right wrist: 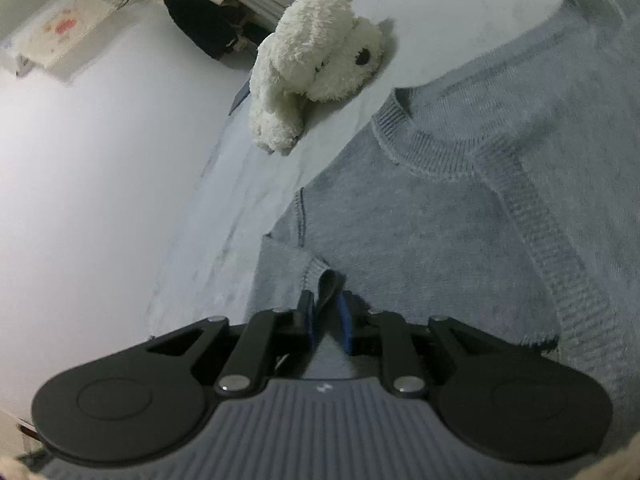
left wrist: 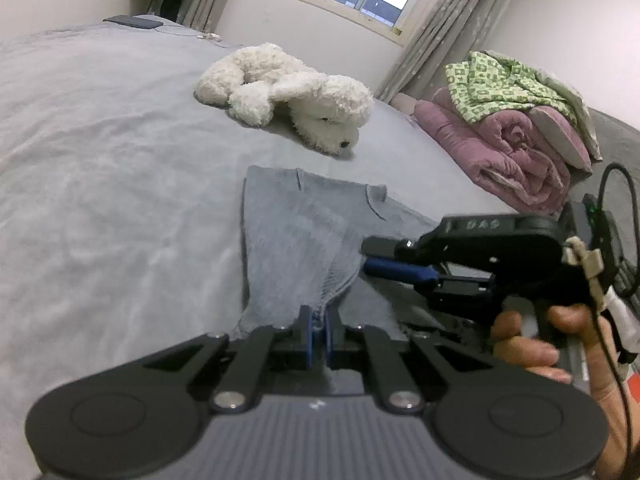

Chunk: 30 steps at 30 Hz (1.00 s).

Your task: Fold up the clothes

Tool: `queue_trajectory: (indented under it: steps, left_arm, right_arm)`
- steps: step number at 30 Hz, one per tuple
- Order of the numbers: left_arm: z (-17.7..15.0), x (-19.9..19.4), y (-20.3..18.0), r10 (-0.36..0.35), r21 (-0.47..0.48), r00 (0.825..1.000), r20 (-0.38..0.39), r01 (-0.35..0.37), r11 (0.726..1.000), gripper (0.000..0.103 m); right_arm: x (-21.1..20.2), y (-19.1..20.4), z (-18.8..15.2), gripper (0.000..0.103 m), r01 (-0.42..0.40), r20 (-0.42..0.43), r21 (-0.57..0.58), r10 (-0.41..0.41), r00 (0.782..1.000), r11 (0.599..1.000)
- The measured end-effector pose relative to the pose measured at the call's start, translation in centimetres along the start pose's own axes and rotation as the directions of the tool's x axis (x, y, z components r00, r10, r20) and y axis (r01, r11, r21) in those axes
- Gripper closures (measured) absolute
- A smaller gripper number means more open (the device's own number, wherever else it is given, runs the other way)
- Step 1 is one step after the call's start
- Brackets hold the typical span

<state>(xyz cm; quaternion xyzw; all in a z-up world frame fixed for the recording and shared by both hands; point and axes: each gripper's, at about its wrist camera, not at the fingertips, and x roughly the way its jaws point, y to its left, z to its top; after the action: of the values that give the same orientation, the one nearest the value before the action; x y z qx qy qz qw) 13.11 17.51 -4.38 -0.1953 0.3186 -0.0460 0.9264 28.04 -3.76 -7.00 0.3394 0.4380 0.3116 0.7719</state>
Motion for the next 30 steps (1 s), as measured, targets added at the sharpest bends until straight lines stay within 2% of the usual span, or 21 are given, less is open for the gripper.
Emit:
queue_trajectory:
  steps: [1, 3, 5, 6, 7, 12, 19, 28, 30]
  left_arm:
    - [0.0, 0.0, -0.1, 0.003, 0.001, 1.000, -0.001, -0.003, 1.000, 0.097]
    - [-0.1, 0.0, -0.2, 0.001, -0.004, 1.000, 0.000, -0.001, 1.000, 0.097]
    - [-0.1, -0.1, -0.6, 0.009, 0.005, 1.000, 0.009, -0.009, 1.000, 0.097]
    - [-0.1, -0.2, -0.8, 0.017, 0.007, 1.000, 0.010, -0.017, 1.000, 0.097]
    - [-0.1, -0.2, -1.0, 0.024, 0.006, 1.000, 0.009, -0.024, 1.000, 0.097]
    - [0.7, -0.3, -3.4, 0.007, 0.036, 0.999, 0.034, -0.008, 0.999, 0.098]
    - [1.5, 0.9, -6.7, -0.057, 0.034, 0.998, 0.029, 0.056, 0.998, 0.098]
    - [0.2, 3.5, -8.9, -0.079, 0.045, 0.997, -0.010, 0.079, 0.996, 0.097]
    - [-0.3, 4.1, -8.6, -0.087, 0.023, 0.995, -0.048, 0.088, 0.996, 0.095]
  right_arm:
    - [0.0, -0.1, 0.0, 0.066, -0.010, 0.005, 0.013, 0.010, 1.000, 1.000]
    - [0.3, 0.2, -0.2, 0.066, -0.007, 0.020, 0.018, 0.007, 1.000, 1.000]
    - [0.9, 0.9, -0.5, 0.075, 0.032, 0.038, -0.016, -0.032, 0.999, 0.999]
    - [1.3, 1.4, -0.6, 0.089, 0.054, 0.046, -0.039, -0.053, 0.998, 0.998]
    - [1.2, 1.8, -0.6, 0.097, 0.071, 0.064, -0.056, -0.067, 0.996, 0.996]
    - [-0.8, 3.2, 0.2, 0.098, 0.109, 0.168, -0.099, -0.091, 0.982, 0.989]
    - [-4.0, 3.9, 2.6, 0.098, 0.164, 0.222, -0.177, -0.123, 0.967, 0.970]
    - [-5.0, 1.4, 3.8, 0.098, 0.222, 0.225, -0.170, -0.182, 0.957, 0.960]
    - [-4.8, 0.7, 3.8, 0.098, 0.235, 0.208, -0.168, -0.198, 0.958, 0.957]
